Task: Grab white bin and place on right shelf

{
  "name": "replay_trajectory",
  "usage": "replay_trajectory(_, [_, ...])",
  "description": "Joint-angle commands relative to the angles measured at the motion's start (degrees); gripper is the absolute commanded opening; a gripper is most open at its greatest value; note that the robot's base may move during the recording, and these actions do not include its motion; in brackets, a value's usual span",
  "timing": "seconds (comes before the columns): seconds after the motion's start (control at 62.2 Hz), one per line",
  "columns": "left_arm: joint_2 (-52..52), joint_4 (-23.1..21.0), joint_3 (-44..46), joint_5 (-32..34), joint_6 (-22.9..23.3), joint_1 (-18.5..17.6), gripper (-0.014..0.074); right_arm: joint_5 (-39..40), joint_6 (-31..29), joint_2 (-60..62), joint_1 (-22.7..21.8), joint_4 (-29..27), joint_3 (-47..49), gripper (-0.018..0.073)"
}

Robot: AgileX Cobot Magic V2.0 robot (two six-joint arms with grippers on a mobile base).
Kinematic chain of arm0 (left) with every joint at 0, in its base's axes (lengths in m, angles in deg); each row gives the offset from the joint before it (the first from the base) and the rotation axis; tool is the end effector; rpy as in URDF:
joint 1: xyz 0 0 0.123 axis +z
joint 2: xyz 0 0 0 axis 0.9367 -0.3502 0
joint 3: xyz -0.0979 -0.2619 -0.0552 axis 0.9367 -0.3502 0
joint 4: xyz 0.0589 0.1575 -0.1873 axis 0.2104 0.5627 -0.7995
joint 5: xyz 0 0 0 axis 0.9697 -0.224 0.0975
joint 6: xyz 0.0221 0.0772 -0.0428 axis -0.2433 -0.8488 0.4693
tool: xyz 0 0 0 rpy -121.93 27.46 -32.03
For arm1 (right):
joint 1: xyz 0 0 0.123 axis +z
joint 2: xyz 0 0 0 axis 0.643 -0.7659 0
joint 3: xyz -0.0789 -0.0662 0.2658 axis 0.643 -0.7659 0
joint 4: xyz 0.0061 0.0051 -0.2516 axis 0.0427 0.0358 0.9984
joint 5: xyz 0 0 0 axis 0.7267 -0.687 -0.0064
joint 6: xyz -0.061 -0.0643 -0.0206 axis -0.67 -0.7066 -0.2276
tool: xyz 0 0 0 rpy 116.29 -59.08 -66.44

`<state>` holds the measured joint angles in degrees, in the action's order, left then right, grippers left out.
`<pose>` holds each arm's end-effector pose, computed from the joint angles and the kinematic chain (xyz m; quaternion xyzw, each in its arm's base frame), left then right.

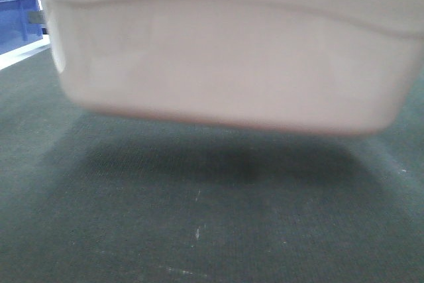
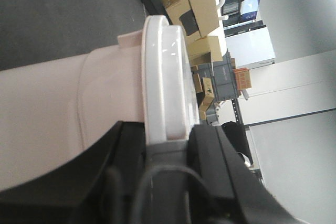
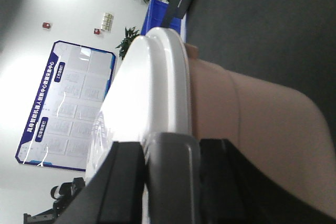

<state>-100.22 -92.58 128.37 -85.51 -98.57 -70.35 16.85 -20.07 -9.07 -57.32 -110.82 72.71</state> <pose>0.2785 -0.0815 0.3179 -0.0749 0.7196 -0.6257 0.2917 0.2336 0.0046 0.2889 0.2341 0.7006 0.5571 0.3795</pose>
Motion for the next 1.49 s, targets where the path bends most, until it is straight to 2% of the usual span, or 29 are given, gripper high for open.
replay_trajectory(0.0, [1.78, -7.86, 2.67, -13.98, 0.72, -2.44, -0.0125, -18.84, 1.40, 3.56, 1.96, -3.73, 4.78, 0.0068])
replay_trajectory(0.193, [1.78, -8.36, 4.77, -13.33, 0.98, -2.44, -0.0125, -15.56, 4.51, 6.29, 1.96, -3.73, 11.91, 0.0068])
replay_trajectory(0.434, [1.78, -8.36, 10.63, -13.54, 2.72, -2.44, -0.0125, -14.86, 6.43, 6.71, 1.96, -3.73, 15.94, 0.0068])
replay_trajectory(0.723, [1.78, -8.36, 16.33, -14.18, 4.04, -2.44, -0.0125, -14.09, 6.84, 6.71, 1.96, -3.73, 16.66, 0.0068])
replay_trajectory(1.478, [1.78, -7.60, 16.43, -14.31, 4.04, -2.44, -0.0126, -13.72, 6.84, 6.71, 1.96, -3.73, 16.60, 0.0068])
